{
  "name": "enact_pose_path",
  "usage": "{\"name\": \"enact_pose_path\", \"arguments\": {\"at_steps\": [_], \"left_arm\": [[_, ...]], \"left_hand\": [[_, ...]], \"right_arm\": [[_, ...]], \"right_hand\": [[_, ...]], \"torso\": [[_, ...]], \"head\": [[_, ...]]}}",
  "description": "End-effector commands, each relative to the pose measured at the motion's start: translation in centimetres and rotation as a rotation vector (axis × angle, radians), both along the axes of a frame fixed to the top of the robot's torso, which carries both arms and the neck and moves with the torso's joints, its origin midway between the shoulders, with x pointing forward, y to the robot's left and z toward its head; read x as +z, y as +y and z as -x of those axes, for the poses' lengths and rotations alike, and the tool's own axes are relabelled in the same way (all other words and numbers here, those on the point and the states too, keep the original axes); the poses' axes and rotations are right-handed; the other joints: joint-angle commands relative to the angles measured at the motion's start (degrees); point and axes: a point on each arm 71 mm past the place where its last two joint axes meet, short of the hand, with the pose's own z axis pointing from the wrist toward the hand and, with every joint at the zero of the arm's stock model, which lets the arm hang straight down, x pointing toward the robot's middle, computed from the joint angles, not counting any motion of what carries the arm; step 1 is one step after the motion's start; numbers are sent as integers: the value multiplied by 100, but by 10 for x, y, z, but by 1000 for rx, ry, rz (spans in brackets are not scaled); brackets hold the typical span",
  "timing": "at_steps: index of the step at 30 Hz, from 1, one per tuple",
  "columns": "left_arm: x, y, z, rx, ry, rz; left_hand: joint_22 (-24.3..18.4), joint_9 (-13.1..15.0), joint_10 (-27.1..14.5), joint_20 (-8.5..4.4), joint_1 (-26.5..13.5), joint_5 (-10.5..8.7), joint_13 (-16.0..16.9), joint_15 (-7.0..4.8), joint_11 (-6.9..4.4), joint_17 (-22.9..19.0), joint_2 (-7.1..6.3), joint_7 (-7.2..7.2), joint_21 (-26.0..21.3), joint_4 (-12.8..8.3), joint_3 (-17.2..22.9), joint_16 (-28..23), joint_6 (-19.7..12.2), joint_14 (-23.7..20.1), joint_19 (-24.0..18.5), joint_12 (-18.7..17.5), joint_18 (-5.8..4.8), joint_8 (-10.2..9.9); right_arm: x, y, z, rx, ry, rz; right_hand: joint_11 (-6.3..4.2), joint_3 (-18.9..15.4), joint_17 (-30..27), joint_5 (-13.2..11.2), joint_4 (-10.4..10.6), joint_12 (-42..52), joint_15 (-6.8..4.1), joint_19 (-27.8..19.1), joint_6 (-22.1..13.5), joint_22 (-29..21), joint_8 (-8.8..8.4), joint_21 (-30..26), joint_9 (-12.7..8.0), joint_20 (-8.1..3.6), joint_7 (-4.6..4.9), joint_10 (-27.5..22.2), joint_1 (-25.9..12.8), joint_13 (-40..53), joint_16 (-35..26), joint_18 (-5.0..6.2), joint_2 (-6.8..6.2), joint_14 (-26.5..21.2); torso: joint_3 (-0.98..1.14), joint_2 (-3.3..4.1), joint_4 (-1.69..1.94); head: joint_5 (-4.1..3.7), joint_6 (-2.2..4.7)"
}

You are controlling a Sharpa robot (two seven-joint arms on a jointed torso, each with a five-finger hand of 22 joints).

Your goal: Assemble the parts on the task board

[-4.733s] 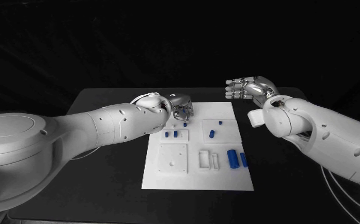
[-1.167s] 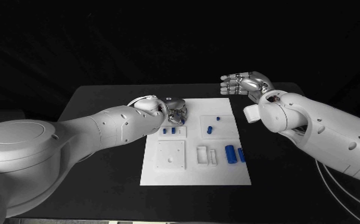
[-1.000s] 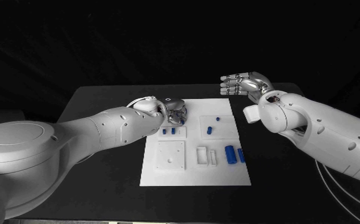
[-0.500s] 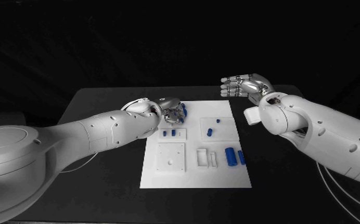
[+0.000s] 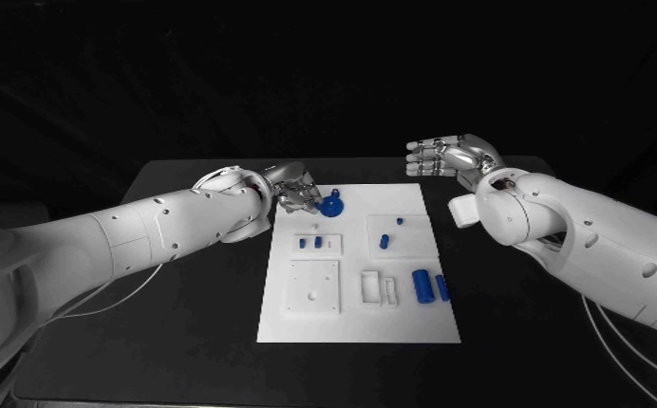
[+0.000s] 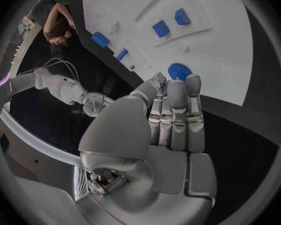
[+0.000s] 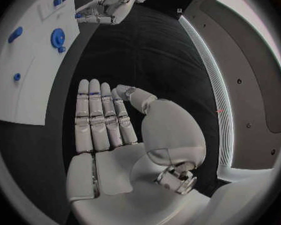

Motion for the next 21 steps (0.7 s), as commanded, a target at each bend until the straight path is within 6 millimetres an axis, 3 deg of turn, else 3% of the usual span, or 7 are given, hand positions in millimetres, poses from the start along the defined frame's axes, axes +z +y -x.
{"name": "enact_pose_path", "arguments": {"at_steps": [1,4,8,16,21], "left_arm": [[-1,4,2,1,45,-16],[0,9,3,-7,29,-41],[-1,12,3,-17,10,-70],[-15,8,4,-41,-1,-122],[-22,4,4,-49,1,-129]], "left_hand": [[108,4,-46,7,7,-24,-8,10,-12,0,-59,-6,-31,29,-6,-20,-34,2,-30,-21,88,11],[109,4,-47,12,31,-23,-8,14,-10,1,-84,-2,-39,48,2,-19,-42,1,-38,-22,90,12],[111,5,-36,10,53,-22,-7,10,-14,2,-93,-5,-38,77,13,-19,-31,6,-30,-20,92,15],[112,5,-26,7,73,-36,-7,8,-17,2,-99,-5,-39,99,18,-20,-25,8,-27,-20,91,13],[111,5,-32,6,74,-39,-7,8,-14,2,-101,-3,-39,106,19,-21,-29,8,-24,-20,91,14]], "right_arm": [[1,-1,0,2,-14,-5],[1,-2,-1,-2,-15,-4],[0,-2,-1,-2,-14,-4],[0,2,-1,4,-15,-8],[0,2,-2,5,-14,-9]], "right_hand": [[-2,-16,-7,23,-13,-30,23,47,-31,0,5,-13,-8,13,0,-40,-15,-9,-11,64,-33,-27],[-2,-16,-7,23,-13,-30,23,47,-31,0,5,-13,-8,13,0,-40,-15,-9,-11,64,-33,-27],[1,-14,-8,27,-17,-32,24,46,-34,0,3,-15,-9,13,2,-46,-10,-9,-13,63,-34,-30],[1,-12,-8,28,-15,-31,26,43,-37,-2,4,-22,-8,15,2,-49,-9,-9,-12,63,-33,-36],[1,-12,-8,28,-15,-31,26,43,-37,-2,4,-22,-8,15,2,-49,-9,-9,-12,63,-33,-36]], "torso": [[-27,-2,33],[-32,1,25],[-16,3,17],[-22,8,-6],[-6,10,-4]], "head": [[-19,-6],[-3,-4],[25,-9],[42,-16],[36,-19]]}}
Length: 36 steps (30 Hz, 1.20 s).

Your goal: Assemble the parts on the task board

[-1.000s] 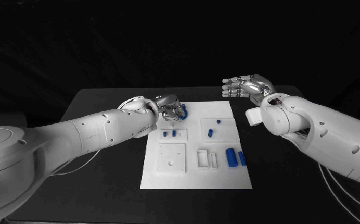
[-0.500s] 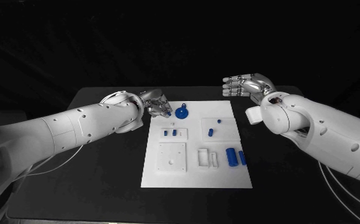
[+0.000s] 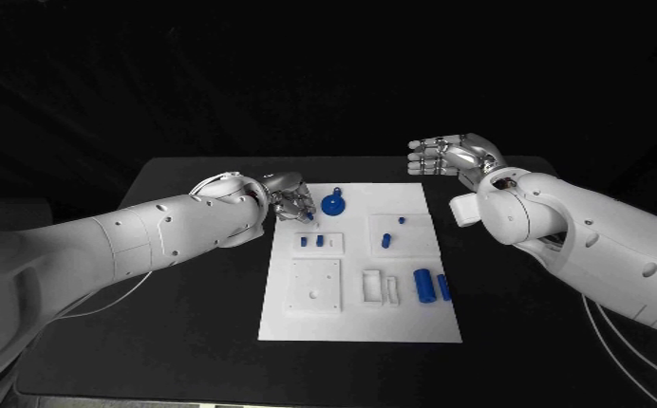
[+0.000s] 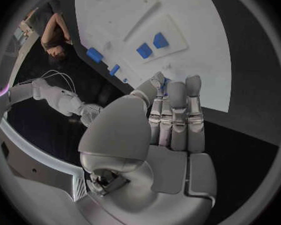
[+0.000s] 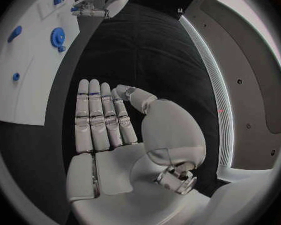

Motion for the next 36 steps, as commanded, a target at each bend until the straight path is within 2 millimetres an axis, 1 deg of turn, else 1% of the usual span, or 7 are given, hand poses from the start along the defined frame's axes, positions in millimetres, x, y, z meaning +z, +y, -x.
{"name": "enact_pose_path", "arguments": {"at_steps": [1,6,11,16,28,31,36], "left_arm": [[-3,-3,0,-31,-12,-27],[-8,-6,2,-41,-10,-46],[-11,-9,1,-45,-16,-53],[-12,-11,0,-42,-28,-54],[-14,-15,-2,-25,-51,-78],[-14,-16,-2,-28,-47,-84],[-17,-18,-1,-29,-38,-92]], "left_hand": [[107,5,-32,6,19,-38,-5,7,-14,3,-46,6,-27,36,-5,-21,-19,9,-24,-20,97,35],[107,5,-32,5,25,-40,-5,6,-15,2,-50,6,-26,40,-3,-22,-22,8,-21,-21,97,34],[107,6,-30,3,30,-40,-4,4,-17,4,-53,5,-26,48,0,-19,-23,14,-15,-19,98,35],[107,5,-34,1,29,-40,-5,4,-14,6,-68,6,-24,46,-2,-16,-25,19,-8,-21,98,34],[107,6,-26,-2,35,-36,-5,1,-18,8,-77,5,-15,53,15,-14,-20,40,19,-20,104,35],[107,6,-26,-2,35,-36,-5,1,-18,8,-77,5,-15,53,15,-14,-20,40,19,-20,104,35],[107,5,-39,0,39,-34,-5,3,-13,7,-83,9,-18,53,27,-22,-32,36,12,-20,104,35]], "right_arm": [[1,2,0,10,-13,-7],[1,3,0,12,-13,-8],[1,4,0,14,-13,-9],[1,4,0,16,-12,-9],[1,5,0,22,-8,-8],[1,5,0,23,-7,-8],[1,5,0,24,-7,-8]], "right_hand": [[1,-12,-8,28,-15,-31,10,22,-38,-2,4,-22,-8,-5,2,-49,-9,-9,-12,62,-33,-20],[1,-12,-8,28,-15,-31,10,22,-38,-2,4,-22,-8,-5,2,-49,-9,-9,-12,62,-33,-20],[1,-12,-8,28,-15,-31,10,22,-38,-2,4,-22,-8,-5,2,-49,-9,-9,-12,62,-33,-20],[1,-12,-8,28,-15,-31,10,22,-38,-2,4,-22,-8,-5,2,-49,-9,-9,-12,62,-33,-20],[2,-13,-8,33,-15,-31,10,25,-40,0,4,-28,-8,-6,4,-49,-8,-9,-12,62,-28,-19],[2,-13,-8,33,-15,-31,10,25,-40,0,4,-28,-8,-6,4,-49,-8,-9,-12,62,-28,-19],[2,-13,-8,33,-15,-31,10,25,-40,0,4,-28,-8,-6,4,-49,-8,-9,-12,62,-28,-19]], "torso": [[17,2,-3],[18,-4,4],[10,1,-1],[17,-4,0],[14,-4,2],[17,-4,0],[14,-2,-1]], "head": [[-6,-4],[-17,-8],[-12,-15],[-12,-14],[-27,-6],[-22,-9],[-29,-5]]}}
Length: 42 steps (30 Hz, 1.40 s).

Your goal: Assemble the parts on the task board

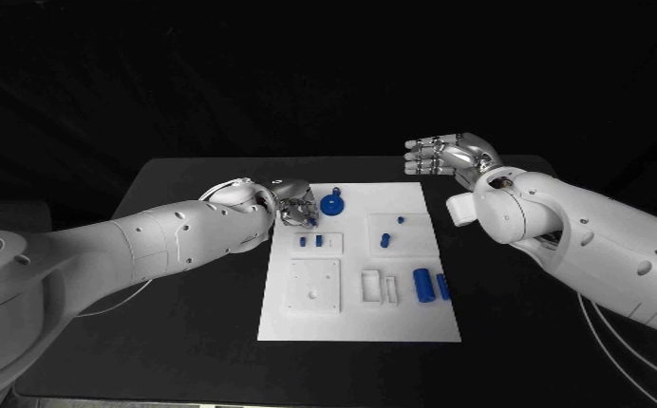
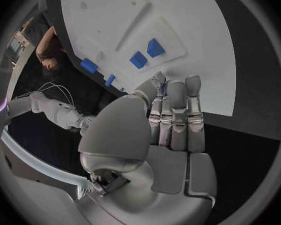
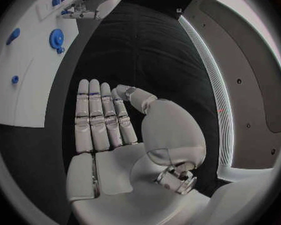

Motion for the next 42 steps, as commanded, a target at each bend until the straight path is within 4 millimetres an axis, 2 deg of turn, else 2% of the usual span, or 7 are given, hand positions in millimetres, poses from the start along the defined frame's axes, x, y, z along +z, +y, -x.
{"name": "enact_pose_path", "arguments": {"at_steps": [1,14,22,29,42], "left_arm": [[-2,-2,0,-1,-1,-13],[-9,-4,4,-16,54,-41],[-9,-6,3,-9,48,-43],[-8,-8,3,-11,45,-41],[-8,-12,1,-10,37,-40]], "left_hand": [[109,4,-39,-1,9,-3,-1,3,-13,3,-53,17,-18,37,11,-22,-6,37,12,-20,55,12],[112,2,-45,2,20,-11,-1,7,-8,3,-58,23,-25,26,23,-32,-18,13,-16,-20,51,10],[111,5,-16,3,9,-14,2,4,-19,5,-60,18,-27,38,11,-28,-13,11,-20,-17,49,14],[110,5,-13,0,20,-13,1,1,-20,5,-59,18,-29,36,7,-29,-8,10,-23,-19,46,13],[109,5,-21,-3,25,-3,1,1,-18,4,-45,19,-32,43,3,-30,-9,9,-20,-19,45,13]], "right_arm": [[1,2,0,18,-7,-4],[1,2,1,20,-7,-4],[1,3,1,21,-7,-5],[1,3,1,21,-7,-5],[1,3,1,21,-7,-5]], "right_hand": [[2,-13,-8,33,-15,-31,11,25,-40,0,4,-28,-8,-5,3,-49,-8,-9,-12,62,-28,-20],[2,-13,-8,33,-15,-31,11,25,-40,0,4,-28,-8,-5,3,-49,-8,-9,-12,62,-28,-20],[2,-13,-8,33,-15,-31,11,25,-40,0,4,-28,-8,-5,3,-49,-8,-9,-12,62,-28,-20],[2,-13,-8,33,-15,-31,11,25,-40,0,4,-28,-8,-5,3,-49,-8,-9,-12,62,-28,-20],[1,-13,-8,30,-20,-31,11,24,-34,2,4,-33,-8,-5,3,-49,-4,-9,-12,61,-24,-24]], "torso": [[-1,2,-1],[-3,3,11],[1,2,-5],[2,2,2],[5,1,-6]], "head": [[-5,-2],[-31,-6],[-22,-7],[-33,-12],[-51,-26]]}}
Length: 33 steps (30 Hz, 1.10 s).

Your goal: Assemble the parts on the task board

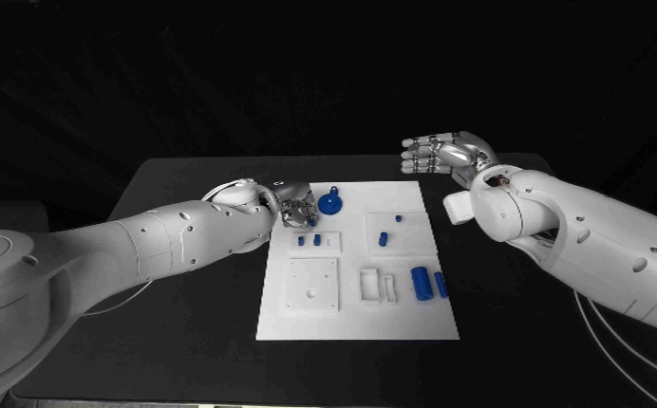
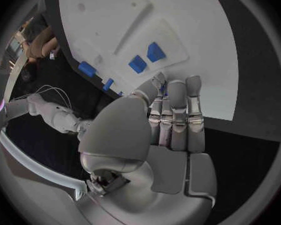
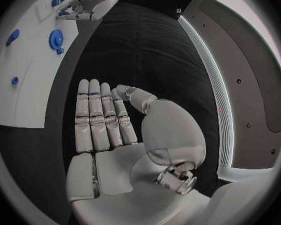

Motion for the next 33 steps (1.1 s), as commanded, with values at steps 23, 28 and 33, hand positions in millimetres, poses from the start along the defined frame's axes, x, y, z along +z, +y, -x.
{"name": "enact_pose_path", "arguments": {"at_steps": [23,28,33], "left_arm": [[-11,-6,7,-51,127,-61],[-10,-7,6,-55,107,-42],[-8,-6,5,-46,79,-29]], "left_hand": [[104,-24,-158,30,-39,-117,-2,44,34,-4,-33,56,-79,25,-46,-39,-177,-103,-103,-22,66,19],[103,-25,-163,40,-66,-135,-1,43,21,-14,-117,-20,-93,26,29,-21,-639,-110,-90,-20,79,28],[107,-29,-281,57,-90,-140,-2,70,67,-32,-219,-51,-100,36,112,-20,-807,-144,-74,-20,92,23]], "right_arm": [[1,1,0,17,-6,-4],[1,1,0,14,-9,-5],[0,2,0,16,-9,-5]], "right_hand": [[1,-13,-8,30,-20,-31,15,24,-34,2,4,-33,-8,-5,3,-49,-4,-9,-12,61,-24,-28],[1,-10,-8,27,-27,-31,13,20,-35,3,5,-31,-8,-5,3,-49,2,-9,-11,61,-21,-28],[3,-16,-8,28,-22,-31,17,22,-36,3,4,-30,-8,-4,4,-48,-8,-9,-12,60,-25,-29]], "torso": [[-9,-2,12],[-8,-4,5],[-6,-1,5]], "head": [[-30,-22],[-24,-24],[-30,-29]]}}
